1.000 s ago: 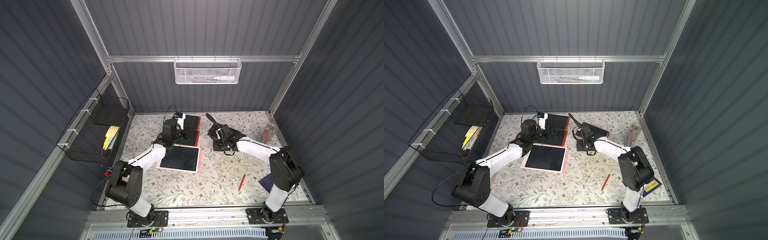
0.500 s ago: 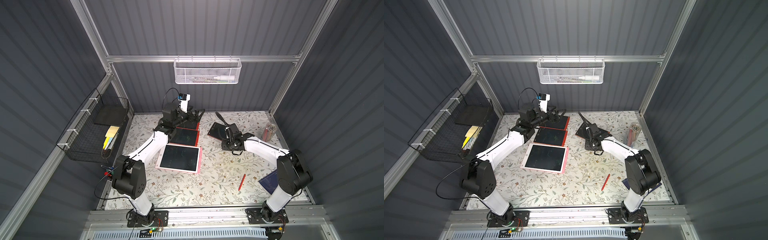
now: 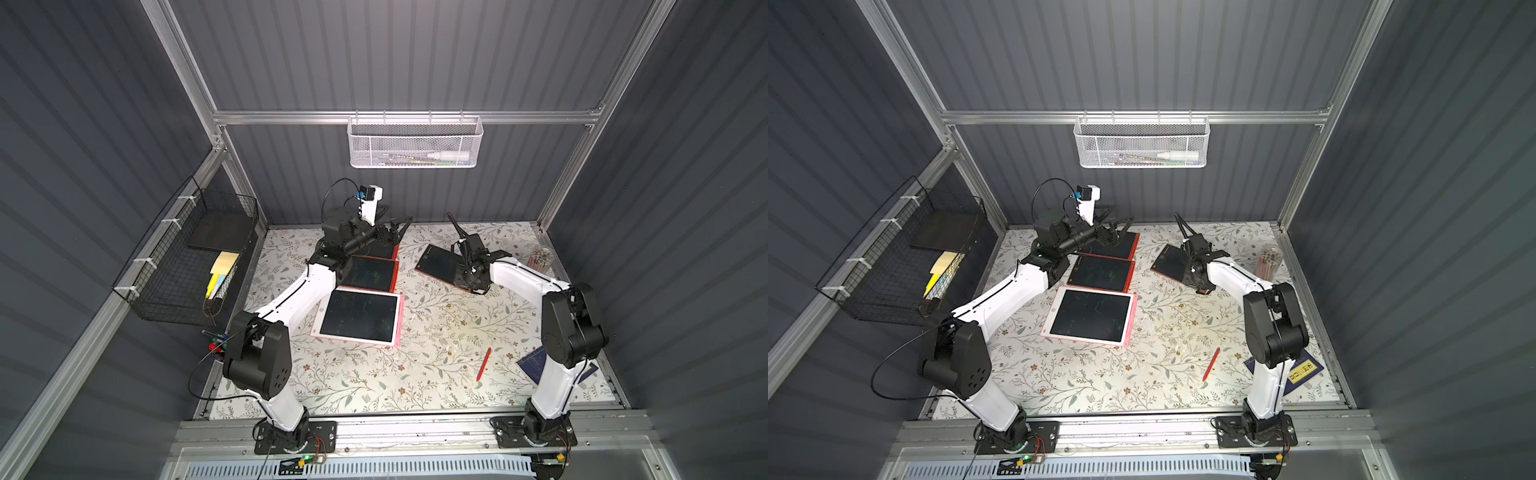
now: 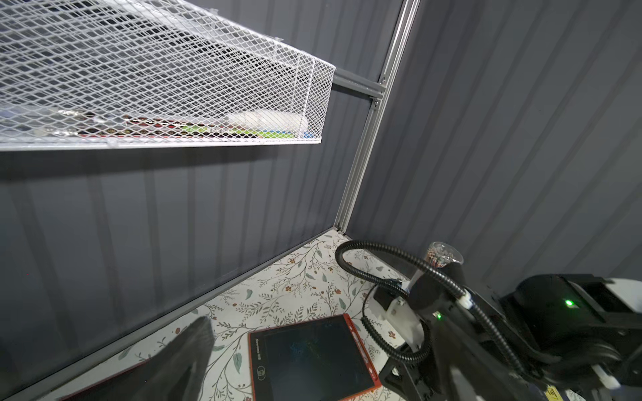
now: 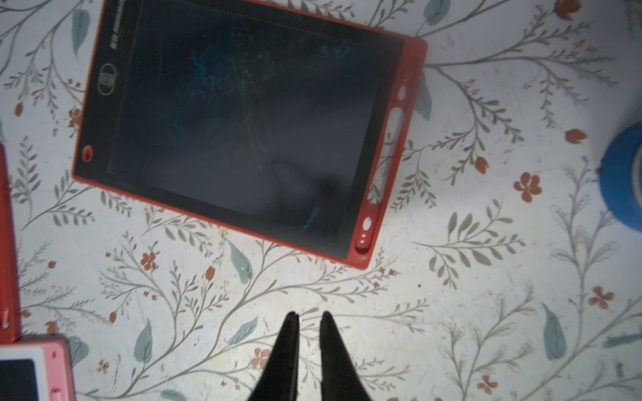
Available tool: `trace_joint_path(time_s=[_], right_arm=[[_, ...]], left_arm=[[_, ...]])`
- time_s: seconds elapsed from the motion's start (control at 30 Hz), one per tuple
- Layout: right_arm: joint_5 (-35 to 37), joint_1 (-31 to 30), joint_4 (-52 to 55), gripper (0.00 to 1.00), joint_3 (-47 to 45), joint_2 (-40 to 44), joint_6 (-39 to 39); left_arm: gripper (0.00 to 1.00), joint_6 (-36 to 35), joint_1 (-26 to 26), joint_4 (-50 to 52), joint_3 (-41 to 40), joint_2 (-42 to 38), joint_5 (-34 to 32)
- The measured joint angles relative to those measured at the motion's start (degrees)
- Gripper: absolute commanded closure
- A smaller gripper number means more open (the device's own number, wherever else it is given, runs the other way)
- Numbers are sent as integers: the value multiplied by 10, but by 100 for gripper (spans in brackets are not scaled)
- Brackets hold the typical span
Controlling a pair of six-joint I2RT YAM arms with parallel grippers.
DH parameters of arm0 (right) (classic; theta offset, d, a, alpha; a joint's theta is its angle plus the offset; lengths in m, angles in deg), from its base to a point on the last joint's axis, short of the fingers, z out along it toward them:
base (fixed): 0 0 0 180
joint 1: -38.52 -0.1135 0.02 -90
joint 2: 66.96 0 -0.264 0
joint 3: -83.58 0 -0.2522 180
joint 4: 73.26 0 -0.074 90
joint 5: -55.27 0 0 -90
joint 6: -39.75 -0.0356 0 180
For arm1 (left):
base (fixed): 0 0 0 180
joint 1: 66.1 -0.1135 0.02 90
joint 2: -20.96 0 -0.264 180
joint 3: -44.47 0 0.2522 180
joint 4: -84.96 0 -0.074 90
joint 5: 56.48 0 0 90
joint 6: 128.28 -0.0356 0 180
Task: Place the stylus back onto the writing tablet
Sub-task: Move the writing tablet to the center of the board.
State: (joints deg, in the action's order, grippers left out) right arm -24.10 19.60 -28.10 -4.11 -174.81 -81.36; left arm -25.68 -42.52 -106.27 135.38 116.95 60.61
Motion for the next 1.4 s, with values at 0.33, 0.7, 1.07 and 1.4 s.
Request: trace_joint_path(time_s=[0.33, 0.7, 1.07, 1.4], right_arm=[[14, 49, 6, 83, 16, -42, -6], [-4, 82, -1, 80, 28, -88, -4], [-30, 88, -25, 75, 27, -92, -3], [-39, 88, -39, 75, 20, -91, -4]], left_arm=[[1, -2, 0, 0, -5, -4, 0], [1, -2, 0, 1, -7, -4, 0], [1, -2, 0, 0, -7, -4, 0], [1, -2, 0, 0, -7, -4, 0]])
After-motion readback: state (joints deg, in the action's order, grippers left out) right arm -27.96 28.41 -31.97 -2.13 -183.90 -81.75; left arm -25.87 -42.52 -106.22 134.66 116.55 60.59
